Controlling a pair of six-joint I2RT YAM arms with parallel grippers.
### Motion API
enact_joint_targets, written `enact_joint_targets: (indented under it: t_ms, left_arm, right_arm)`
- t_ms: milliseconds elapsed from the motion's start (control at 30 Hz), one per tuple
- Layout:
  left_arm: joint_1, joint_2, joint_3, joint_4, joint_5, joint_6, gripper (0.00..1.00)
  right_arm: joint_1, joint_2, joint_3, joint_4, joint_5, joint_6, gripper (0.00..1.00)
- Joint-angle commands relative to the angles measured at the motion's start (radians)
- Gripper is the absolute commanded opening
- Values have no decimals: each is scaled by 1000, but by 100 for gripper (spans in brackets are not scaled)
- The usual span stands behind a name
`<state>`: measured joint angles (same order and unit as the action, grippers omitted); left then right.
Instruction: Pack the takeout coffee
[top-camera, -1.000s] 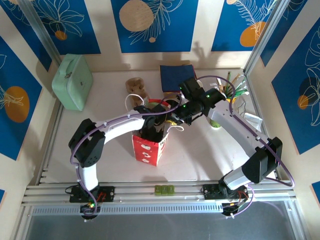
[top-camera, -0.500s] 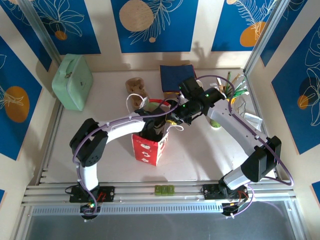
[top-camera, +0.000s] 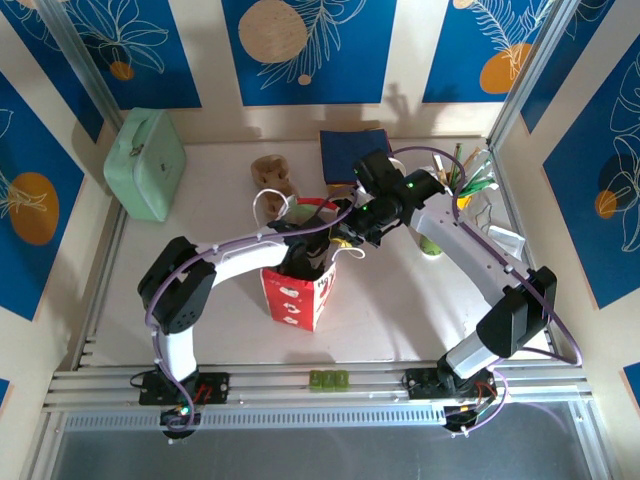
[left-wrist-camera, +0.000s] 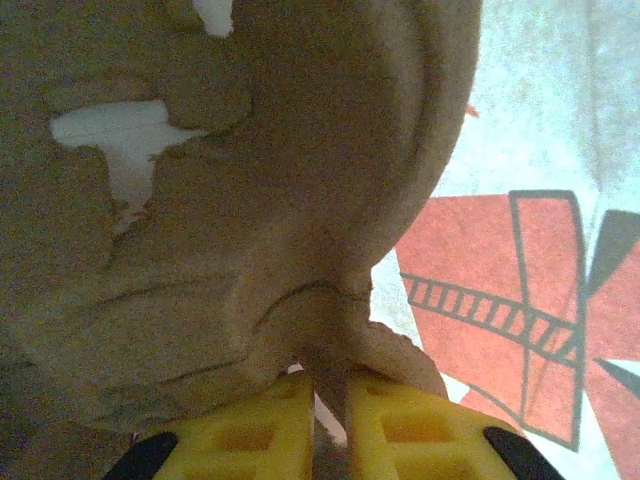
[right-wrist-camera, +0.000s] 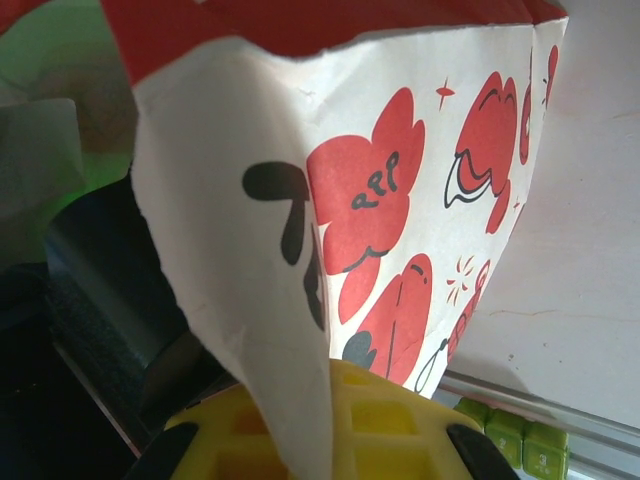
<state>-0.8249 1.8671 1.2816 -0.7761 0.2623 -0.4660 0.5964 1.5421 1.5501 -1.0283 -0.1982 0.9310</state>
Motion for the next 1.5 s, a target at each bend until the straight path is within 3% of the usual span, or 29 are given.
enact_joint_targets:
  t_ms: [0,500,1000,1467]
  left_arm:
    - [0,70,-61,-43,-12,-37,16]
    - [4,33,-47,-35,-19,-54,16]
    - [3,-207,7,-107,-42,-102,16]
    - [11,-330,133,-186,-144,-130,15]
  right_arm:
    - [8,-16,66,51,-34,-28,0]
    - [22,-37,67,46,-20,-26,0]
    - [22,-19,-16,35,12,-17,0]
    - [26,-33,-31,10,53,-27,0]
